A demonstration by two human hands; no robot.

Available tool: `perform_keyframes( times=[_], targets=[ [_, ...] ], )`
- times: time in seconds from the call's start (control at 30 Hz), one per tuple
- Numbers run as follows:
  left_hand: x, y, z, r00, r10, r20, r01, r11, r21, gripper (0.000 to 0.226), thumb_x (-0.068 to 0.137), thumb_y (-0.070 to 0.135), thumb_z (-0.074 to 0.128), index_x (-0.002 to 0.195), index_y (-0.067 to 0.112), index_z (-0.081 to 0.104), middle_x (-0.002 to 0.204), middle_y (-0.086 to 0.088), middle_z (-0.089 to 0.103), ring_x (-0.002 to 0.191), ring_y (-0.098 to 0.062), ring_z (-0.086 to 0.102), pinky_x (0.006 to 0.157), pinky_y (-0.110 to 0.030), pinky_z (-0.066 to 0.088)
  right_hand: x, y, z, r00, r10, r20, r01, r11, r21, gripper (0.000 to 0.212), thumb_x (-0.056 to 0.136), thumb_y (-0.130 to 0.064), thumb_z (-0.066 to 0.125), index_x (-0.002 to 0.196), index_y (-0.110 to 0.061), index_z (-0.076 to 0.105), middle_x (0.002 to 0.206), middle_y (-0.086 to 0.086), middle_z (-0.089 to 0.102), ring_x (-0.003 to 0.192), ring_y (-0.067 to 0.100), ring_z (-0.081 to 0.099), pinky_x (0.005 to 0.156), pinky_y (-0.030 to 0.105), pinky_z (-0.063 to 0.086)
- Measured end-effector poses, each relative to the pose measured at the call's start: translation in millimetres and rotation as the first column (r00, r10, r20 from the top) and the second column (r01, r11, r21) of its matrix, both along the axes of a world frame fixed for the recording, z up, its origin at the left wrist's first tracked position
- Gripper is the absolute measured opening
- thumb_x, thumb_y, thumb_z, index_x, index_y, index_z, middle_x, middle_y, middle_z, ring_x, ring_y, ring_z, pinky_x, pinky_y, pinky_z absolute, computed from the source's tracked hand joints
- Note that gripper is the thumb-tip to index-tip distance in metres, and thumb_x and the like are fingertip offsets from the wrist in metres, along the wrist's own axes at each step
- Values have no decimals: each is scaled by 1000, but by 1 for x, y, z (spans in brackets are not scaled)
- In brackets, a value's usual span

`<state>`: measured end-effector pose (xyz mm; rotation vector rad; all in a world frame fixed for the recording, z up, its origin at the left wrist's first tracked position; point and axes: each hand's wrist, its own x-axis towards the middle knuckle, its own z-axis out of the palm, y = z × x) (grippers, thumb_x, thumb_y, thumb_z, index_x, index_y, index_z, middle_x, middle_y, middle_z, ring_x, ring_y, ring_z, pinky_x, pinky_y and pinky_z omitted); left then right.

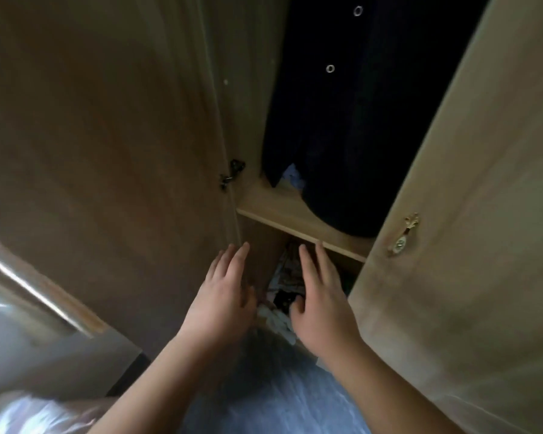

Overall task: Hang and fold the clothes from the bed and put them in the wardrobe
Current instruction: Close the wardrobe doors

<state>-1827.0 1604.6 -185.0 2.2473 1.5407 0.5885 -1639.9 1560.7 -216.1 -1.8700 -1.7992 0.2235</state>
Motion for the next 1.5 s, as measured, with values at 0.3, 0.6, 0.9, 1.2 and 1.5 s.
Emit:
perform_keyframes(
  times=[0.3,0.6,0.9,1.2,1.5],
  targets=[
    [-192,-50,-11,983,154,101,-157,987,31,77,88,16,58,156,27,23,161,4,26,151,-16,18,122,-39,23,-187,10,9,973,231,12,-230,970,-78,89,93,-21,55,160,-31,-2,169,-3,-3,155,19,5,123,36,25],
    [-300,-26,4,942,215,259,-204,977,-69,83,92,19,64,158,30,14,160,15,22,149,-5,20,122,-30,22,-297,-1,13,990,135,-34,-138,983,-125,91,93,-23,57,159,-37,-4,168,-6,-1,152,23,22,114,40,41],
    [-259,12,11,956,65,285,-35,993,-110,109,85,20,71,153,49,-9,167,14,3,154,-18,3,122,-54,20,-266,-33,19,1000,13,-11,-14,991,-131,87,93,-19,57,159,-34,3,168,-9,-2,155,16,10,120,29,23],
    [-177,-47,11,995,-75,67,76,997,-7,100,88,14,52,152,43,-20,166,6,-18,152,-22,-18,123,-53,11,-188,-60,19,993,-90,-79,79,988,-131,90,90,-17,68,159,-27,11,167,-4,9,154,16,9,123,35,21],
    [-9,-79,22,957,-288,39,287,958,14,92,100,27,48,146,36,-31,156,19,-31,144,-6,-30,124,-35,-3,-49,-113,22,979,-151,-137,134,983,-126,81,96,-21,57,159,-34,8,165,-9,14,153,13,12,122,40,28]
  ],
)
